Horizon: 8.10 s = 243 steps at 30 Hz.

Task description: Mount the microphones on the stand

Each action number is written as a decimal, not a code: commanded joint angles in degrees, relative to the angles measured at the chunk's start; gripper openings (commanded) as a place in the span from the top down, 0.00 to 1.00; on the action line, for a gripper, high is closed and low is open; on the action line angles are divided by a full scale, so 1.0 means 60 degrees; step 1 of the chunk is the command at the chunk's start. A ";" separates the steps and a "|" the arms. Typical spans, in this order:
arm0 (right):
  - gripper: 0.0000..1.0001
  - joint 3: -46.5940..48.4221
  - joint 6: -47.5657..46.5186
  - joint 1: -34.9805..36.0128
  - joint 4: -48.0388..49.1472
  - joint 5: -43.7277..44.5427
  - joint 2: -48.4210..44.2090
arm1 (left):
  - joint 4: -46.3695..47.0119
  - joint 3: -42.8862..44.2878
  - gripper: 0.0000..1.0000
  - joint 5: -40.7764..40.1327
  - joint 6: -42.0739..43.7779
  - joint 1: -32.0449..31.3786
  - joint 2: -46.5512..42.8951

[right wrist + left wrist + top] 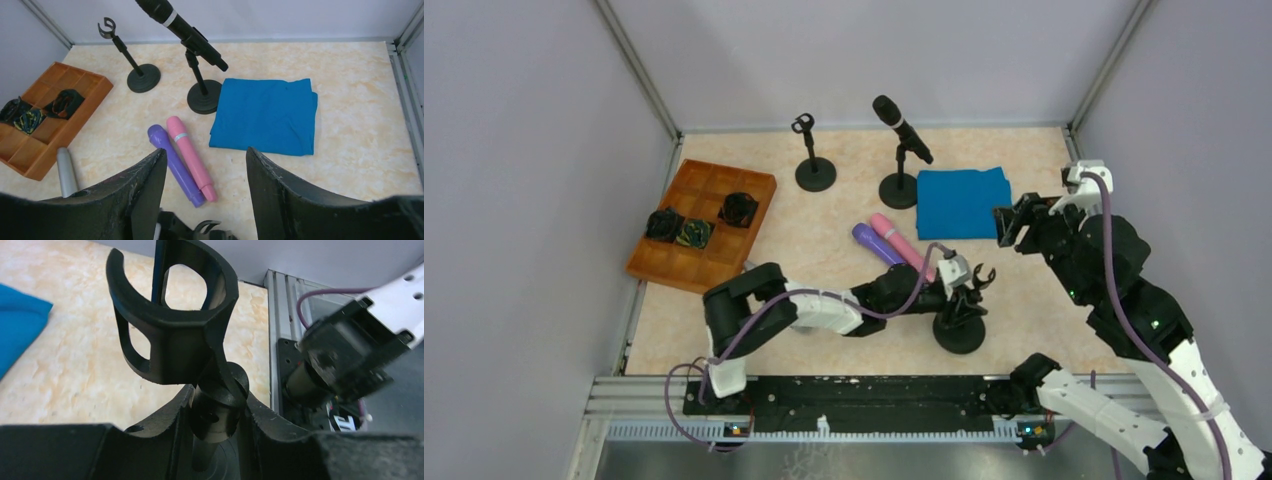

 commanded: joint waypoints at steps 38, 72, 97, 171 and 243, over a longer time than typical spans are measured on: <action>0.41 -0.1696 0.0153 -0.0095 0.1210 -0.1850 0.0696 | 0.0832 -0.5512 1.00 -0.0079 0.1742 0.4552 -0.5957; 0.41 -0.2102 -0.0089 -0.0081 0.1393 -0.2174 0.1123 | -0.0402 -0.5866 0.19 -0.0363 0.1079 0.5366 -0.6249; 0.41 -0.2600 -0.0149 -0.0089 0.1959 -0.2276 0.1263 | -1.0926 -0.5903 0.15 -0.5859 -0.5306 0.5303 -1.1426; 0.40 -0.2592 0.0918 -0.0088 0.3952 -0.4364 0.0604 | -0.5638 -0.3116 1.00 -0.3207 -0.0937 0.5501 -1.2820; 1.00 -0.2378 -0.1735 0.0955 0.7420 -0.7659 0.2861 | -0.0769 -0.1590 0.27 0.0189 -0.1534 0.3598 -0.8070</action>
